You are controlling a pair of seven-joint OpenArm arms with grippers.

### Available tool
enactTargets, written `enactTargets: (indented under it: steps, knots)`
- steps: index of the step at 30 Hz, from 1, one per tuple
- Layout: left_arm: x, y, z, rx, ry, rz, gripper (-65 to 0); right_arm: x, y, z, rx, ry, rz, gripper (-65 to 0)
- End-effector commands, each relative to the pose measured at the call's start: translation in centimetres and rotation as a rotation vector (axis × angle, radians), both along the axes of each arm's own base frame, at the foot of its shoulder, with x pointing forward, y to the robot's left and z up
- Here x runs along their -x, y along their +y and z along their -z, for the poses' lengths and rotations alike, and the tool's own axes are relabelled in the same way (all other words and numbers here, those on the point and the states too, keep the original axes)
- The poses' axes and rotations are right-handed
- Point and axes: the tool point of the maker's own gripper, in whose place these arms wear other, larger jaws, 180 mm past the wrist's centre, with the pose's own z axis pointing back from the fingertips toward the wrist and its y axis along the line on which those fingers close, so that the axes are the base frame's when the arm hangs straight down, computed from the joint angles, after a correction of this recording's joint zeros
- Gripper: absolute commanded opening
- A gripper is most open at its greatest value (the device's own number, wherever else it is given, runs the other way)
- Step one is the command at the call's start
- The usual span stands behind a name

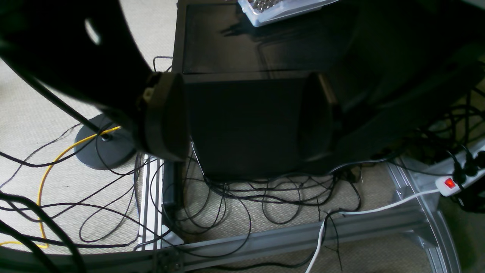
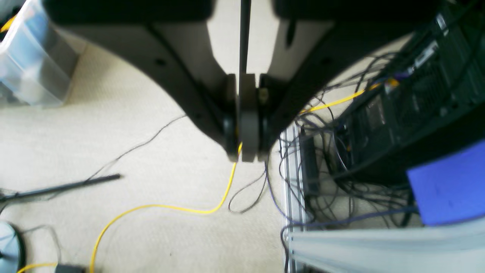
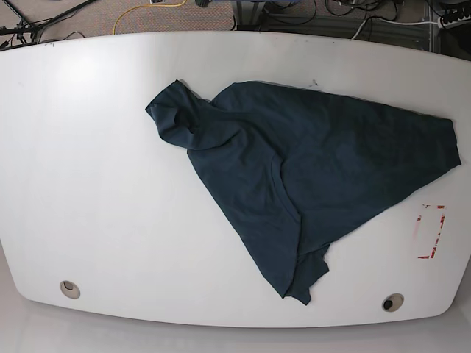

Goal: Fold the T-shirt properly

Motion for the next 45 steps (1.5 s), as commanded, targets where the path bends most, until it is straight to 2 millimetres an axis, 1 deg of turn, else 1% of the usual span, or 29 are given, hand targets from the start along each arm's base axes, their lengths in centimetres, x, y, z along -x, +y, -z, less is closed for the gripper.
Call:
enactTargets:
  steps: [1,6,8,16,18,28,30,38,40,45]
  knots:
    - [0.3,0.3,-0.6,-0.009,-0.014,0.007,-23.5,0.8,-0.4,-0.6,0.009,-0.002,-0.004,-64.0]
    - [-0.2,0.4,-1.4,-0.011,-0.043,0.011,-23.4,0.8,-0.4,-1.2,0.013,-0.016,-0.007,-64.1]
    - [-1.4,0.2,-2.2,-0.014,-0.085,0.016,-23.4,1.5,-0.4,-1.8,0.019,-0.013,-0.011,-64.1]
    - [-2.3,0.6,-3.8,-0.028,-0.138,0.027,-23.3,1.7,-0.2,-3.0,0.024,-0.034,-0.018,-64.1]
    - [-2.1,0.4,-4.7,-0.027,-0.150,0.040,-23.0,2.1,-0.1,-3.9,0.026,-0.045,-0.016,-64.4]
    - [-2.9,0.5,-7.4,-0.025,-0.221,0.036,-23.0,1.5,0.3,-5.9,0.033,-0.090,-0.015,-64.2]
    - [-3.1,1.1,-8.6,-0.025,-0.250,0.002,-22.9,1.8,0.7,-6.6,0.029,-0.094,-0.006,-64.1]
    - [-3.2,1.3,-10.4,-0.012,-0.278,-0.019,-23.0,1.1,1.1,-7.9,0.032,-0.128,0.001,-64.1]
    - [-3.2,1.4,-11.2,-0.006,-0.285,-0.032,-22.7,1.0,1.2,-8.6,0.032,-0.144,-0.003,-64.2]
    - [-3.6,1.1,-12.5,0.003,-0.306,-0.013,-22.8,0.8,1.3,-9.4,0.033,-0.158,0.003,-64.1]
